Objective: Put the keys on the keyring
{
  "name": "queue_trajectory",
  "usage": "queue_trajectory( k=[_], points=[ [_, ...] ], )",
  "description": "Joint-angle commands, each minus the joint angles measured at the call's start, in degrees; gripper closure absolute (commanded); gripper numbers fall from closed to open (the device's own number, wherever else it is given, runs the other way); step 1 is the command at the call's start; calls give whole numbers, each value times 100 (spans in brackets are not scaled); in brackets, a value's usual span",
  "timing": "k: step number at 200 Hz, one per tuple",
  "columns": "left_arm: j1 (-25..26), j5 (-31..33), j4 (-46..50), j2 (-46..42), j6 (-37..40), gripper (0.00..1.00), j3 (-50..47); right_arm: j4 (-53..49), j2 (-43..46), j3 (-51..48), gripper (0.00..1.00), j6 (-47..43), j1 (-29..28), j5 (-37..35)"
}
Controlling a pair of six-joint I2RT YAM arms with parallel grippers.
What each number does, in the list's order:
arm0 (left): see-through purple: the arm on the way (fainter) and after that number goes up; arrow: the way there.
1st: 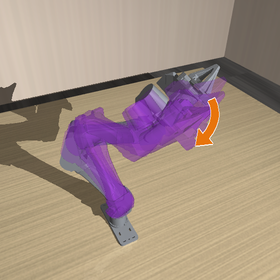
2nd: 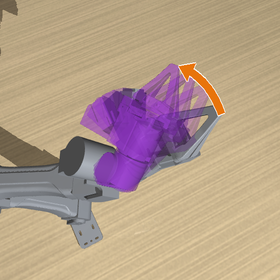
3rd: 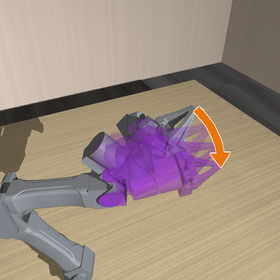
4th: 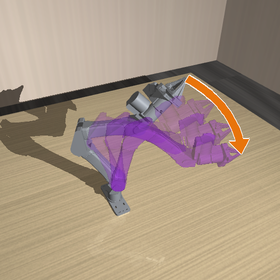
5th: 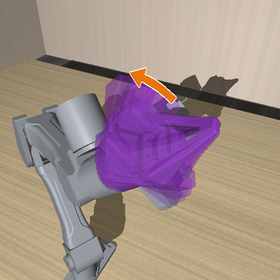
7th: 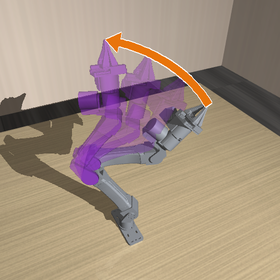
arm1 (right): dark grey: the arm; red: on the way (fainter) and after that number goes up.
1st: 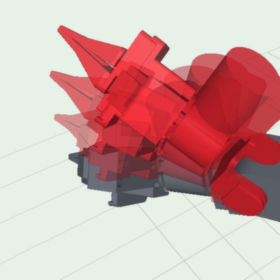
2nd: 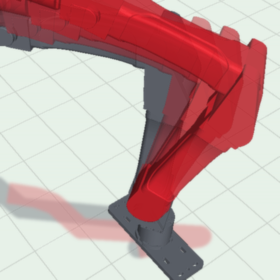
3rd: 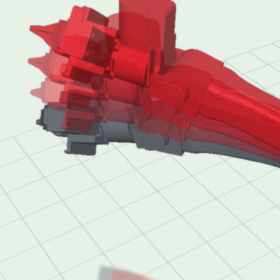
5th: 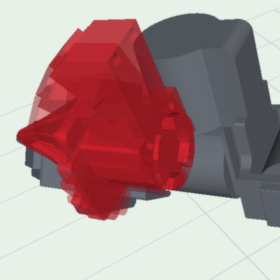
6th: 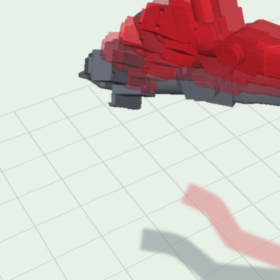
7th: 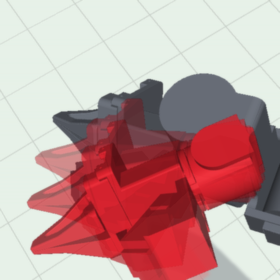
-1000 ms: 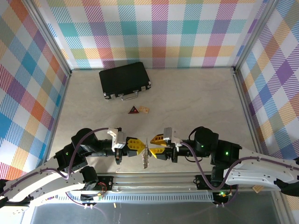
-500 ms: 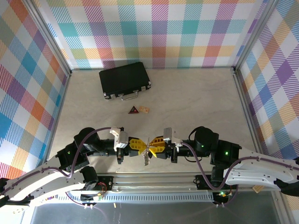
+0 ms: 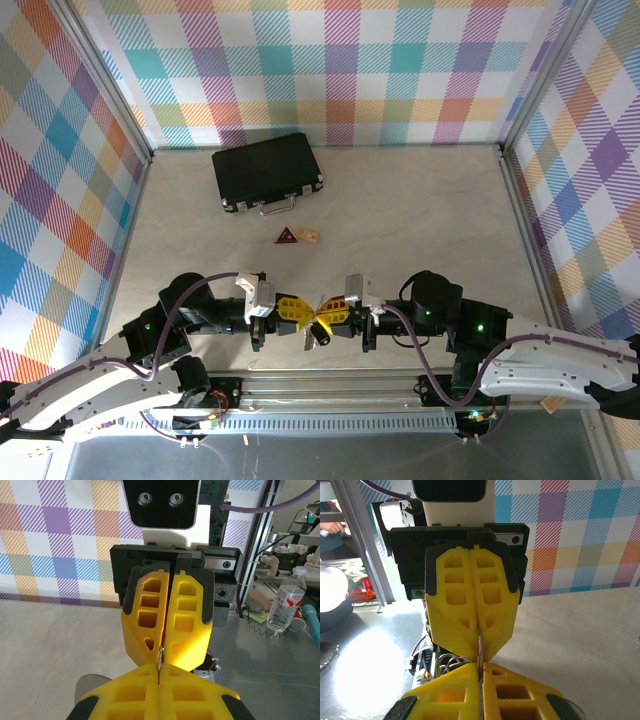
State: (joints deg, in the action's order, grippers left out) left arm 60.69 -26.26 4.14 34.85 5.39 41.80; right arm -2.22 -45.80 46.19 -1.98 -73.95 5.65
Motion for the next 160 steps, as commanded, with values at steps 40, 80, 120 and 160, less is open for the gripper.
queue_trajectory(
  k=[40, 80, 120, 160],
  points=[
    [49, 345, 453, -17, 276, 99, 329, -570, -64, 459, 100, -176, -40, -303],
    [49, 812, 1812, 320, 700, 85, 1019, -2770, -774, 1747, 100, -525, -39, -675],
    [53, 799, 2506, 716, 1060, 83, 1488, -3888, -1314, 2543, 100, -705, -25, -596],
    [49, 670, 2708, 985, 1197, 83, 1709, -4092, -1541, 2777, 100, -837, -31, -295]
  ],
)
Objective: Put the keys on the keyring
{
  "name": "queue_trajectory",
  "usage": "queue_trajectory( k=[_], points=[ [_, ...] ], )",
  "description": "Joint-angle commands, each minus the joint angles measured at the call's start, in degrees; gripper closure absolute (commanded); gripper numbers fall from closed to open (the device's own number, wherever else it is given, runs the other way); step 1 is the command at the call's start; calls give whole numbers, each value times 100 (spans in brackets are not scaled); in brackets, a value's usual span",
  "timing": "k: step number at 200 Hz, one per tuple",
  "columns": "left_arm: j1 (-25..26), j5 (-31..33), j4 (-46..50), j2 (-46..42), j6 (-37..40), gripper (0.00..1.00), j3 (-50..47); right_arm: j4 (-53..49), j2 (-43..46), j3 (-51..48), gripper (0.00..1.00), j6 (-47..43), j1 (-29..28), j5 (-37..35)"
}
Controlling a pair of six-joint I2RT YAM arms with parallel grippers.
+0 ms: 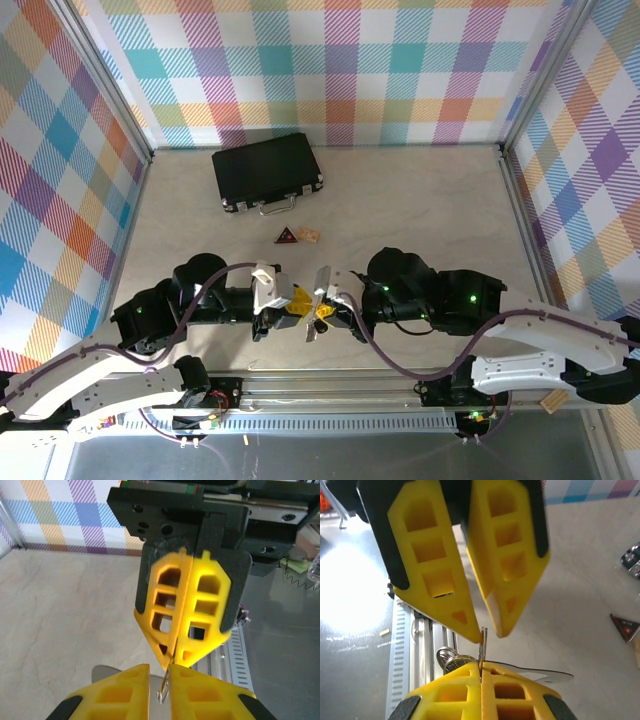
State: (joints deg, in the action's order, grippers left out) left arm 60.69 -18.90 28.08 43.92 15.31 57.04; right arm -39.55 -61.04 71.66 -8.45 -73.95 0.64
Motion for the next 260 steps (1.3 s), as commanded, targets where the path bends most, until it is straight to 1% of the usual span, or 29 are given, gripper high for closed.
queue_trajectory(
  k=[1, 60, 103, 133, 153, 174, 194, 220, 237, 260],
  points=[
    [49, -73, 314, 80, 207, 83, 185, -360, -25, 237, 100, -191, -31, 207],
    [48, -150, 366, 99, 176, 82, 150, -269, 100, 218, 100, -262, -31, 189],
    [49, -325, 405, 178, 165, 74, 169, -287, 77, 228, 100, -281, -27, 122],
    [49, -300, 361, 191, 165, 74, 117, -275, 117, 236, 100, -298, -26, 159],
    [50, -312, 313, 227, 157, 78, 99, -246, 97, 241, 100, -308, -31, 225],
    [49, -351, 199, 242, 139, 79, 42, -256, 42, 277, 100, -329, -31, 263],
    [49, -399, 60, 288, 114, 87, 1, -237, 38, 283, 100, -333, -24, 270],
    [50, -481, -27, 301, 87, 90, -24, -208, 30, 279, 100, -333, -30, 269],
    [49, -518, -89, 263, 70, 100, -48, -165, 49, 262, 100, -333, -31, 256],
    [49, -592, -212, 155, -5, 100, -105, -133, 98, 228, 100, -329, -29, 184]
  ],
)
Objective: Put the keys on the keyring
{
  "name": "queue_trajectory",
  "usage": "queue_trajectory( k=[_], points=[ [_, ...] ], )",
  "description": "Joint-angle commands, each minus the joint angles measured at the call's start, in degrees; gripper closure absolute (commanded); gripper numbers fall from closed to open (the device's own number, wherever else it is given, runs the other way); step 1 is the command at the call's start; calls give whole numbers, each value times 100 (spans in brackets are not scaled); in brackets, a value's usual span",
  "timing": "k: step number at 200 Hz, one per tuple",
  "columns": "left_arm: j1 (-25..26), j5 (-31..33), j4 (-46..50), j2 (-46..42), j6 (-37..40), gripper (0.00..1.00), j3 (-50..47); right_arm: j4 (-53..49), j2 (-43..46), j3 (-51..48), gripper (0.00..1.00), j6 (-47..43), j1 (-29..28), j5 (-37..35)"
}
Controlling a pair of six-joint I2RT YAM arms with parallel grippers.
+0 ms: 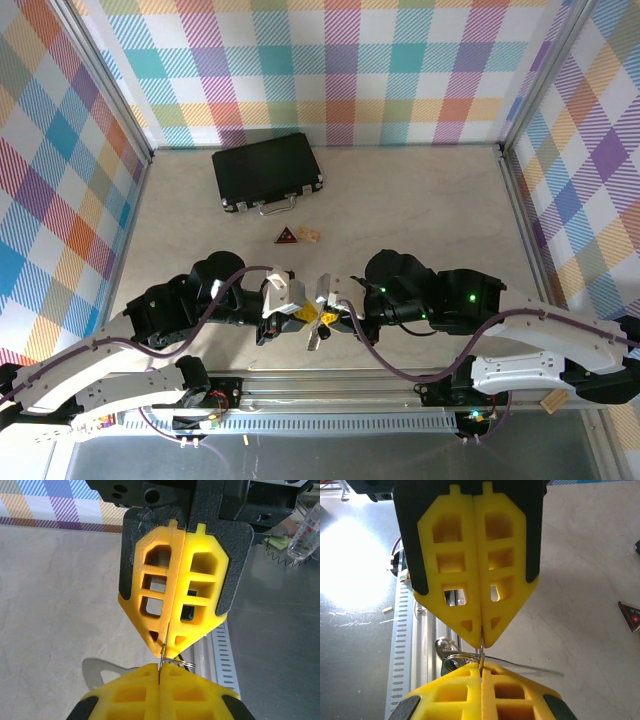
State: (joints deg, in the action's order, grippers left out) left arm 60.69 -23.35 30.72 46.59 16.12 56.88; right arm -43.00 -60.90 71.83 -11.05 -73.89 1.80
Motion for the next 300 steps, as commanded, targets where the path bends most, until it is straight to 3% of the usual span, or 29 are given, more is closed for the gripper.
queue_trajectory(
  k=[1, 35, 86, 116, 144, 189, 235, 269, 300],
  points=[
    [49, -149, -487, -118, -88, 100, -94, 213, 86, 205, 100, -66, -32, 67],
    [49, -211, -830, -331, -321, 100, -268, 370, 205, 84, 100, -5, -37, -70],
    [49, -338, -2038, -670, -786, 100, -732, 1361, 718, -541, 73, 327, -37, 287],
    [51, -463, -2687, -747, -960, 100, -992, 1708, 819, -771, 70, 496, -38, 318],
    [49, -573, -2994, -782, -1079, 100, -1115, 1820, 863, -838, 72, 498, -33, 330],
    [49, -587, -3304, -927, -1225, 100, -1351, 1829, 873, -855, 88, 498, -38, 321],
    [48, -510, -3070, -1045, -1196, 100, -1353, 1534, 837, -755, 97, 439, -38, 134],
    [49, -328, -2261, -926, -806, 100, -1028, 945, 608, -407, 100, 261, -38, -32],
    [49, 96, -915, -596, -184, 96, -453, 165, 182, 172, 100, -11, -37, -151]
  ],
)
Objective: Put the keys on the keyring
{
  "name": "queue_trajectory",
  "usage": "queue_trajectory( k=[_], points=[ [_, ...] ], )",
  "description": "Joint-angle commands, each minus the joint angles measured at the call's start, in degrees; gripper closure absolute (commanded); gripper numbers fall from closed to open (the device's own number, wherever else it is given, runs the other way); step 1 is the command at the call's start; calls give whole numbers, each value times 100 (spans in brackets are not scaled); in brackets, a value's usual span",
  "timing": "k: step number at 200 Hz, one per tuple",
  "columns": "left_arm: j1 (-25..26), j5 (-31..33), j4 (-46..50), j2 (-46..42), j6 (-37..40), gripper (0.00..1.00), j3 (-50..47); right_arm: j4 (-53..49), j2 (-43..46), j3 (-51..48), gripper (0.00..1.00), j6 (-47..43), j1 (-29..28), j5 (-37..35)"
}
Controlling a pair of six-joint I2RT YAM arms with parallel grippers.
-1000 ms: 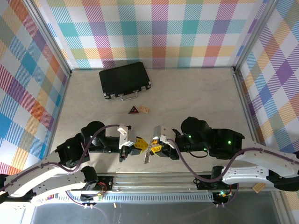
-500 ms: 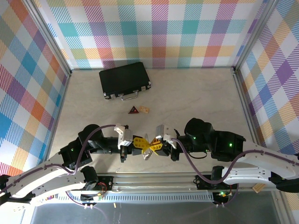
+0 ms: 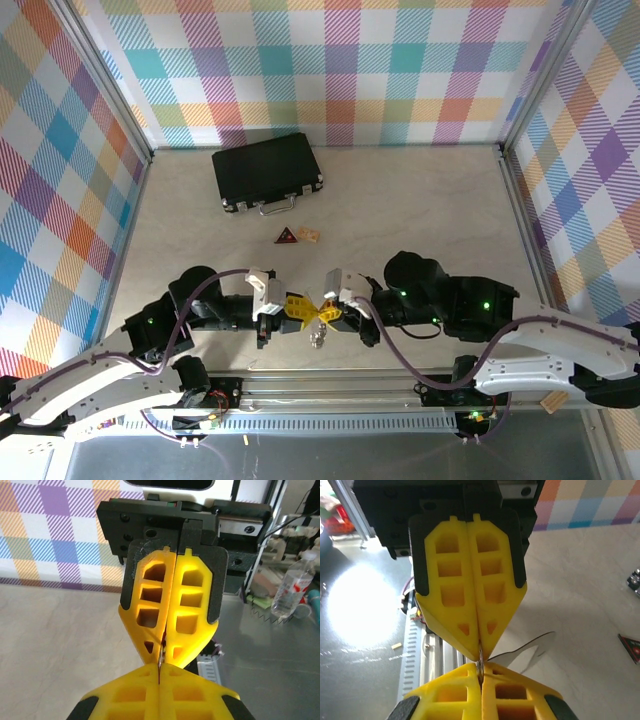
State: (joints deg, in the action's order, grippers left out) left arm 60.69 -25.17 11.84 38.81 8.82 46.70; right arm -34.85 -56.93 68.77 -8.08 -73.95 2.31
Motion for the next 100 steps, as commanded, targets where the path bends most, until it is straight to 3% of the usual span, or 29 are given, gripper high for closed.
queue_trajectory(
  k=[1, 42, 65, 75, 100],
  points=[
    [53, 281, 1003, 198, 553, 96, 580, -666, -232, 492, 100, -313, -31, -194],
    [49, 399, 1241, 443, 693, 91, 762, -1058, -633, 871, 100, -499, -29, -1],
    [49, 456, 1181, 468, 691, 93, 748, -1076, -714, 910, 100, -520, -31, 117],
    [48, 429, 1153, 468, 690, 100, 736, -1086, -732, 928, 100, -513, -25, 138],
    [49, 346, 873, 300, 518, 100, 623, -940, -619, 839, 100, -420, -31, 160]
  ],
)
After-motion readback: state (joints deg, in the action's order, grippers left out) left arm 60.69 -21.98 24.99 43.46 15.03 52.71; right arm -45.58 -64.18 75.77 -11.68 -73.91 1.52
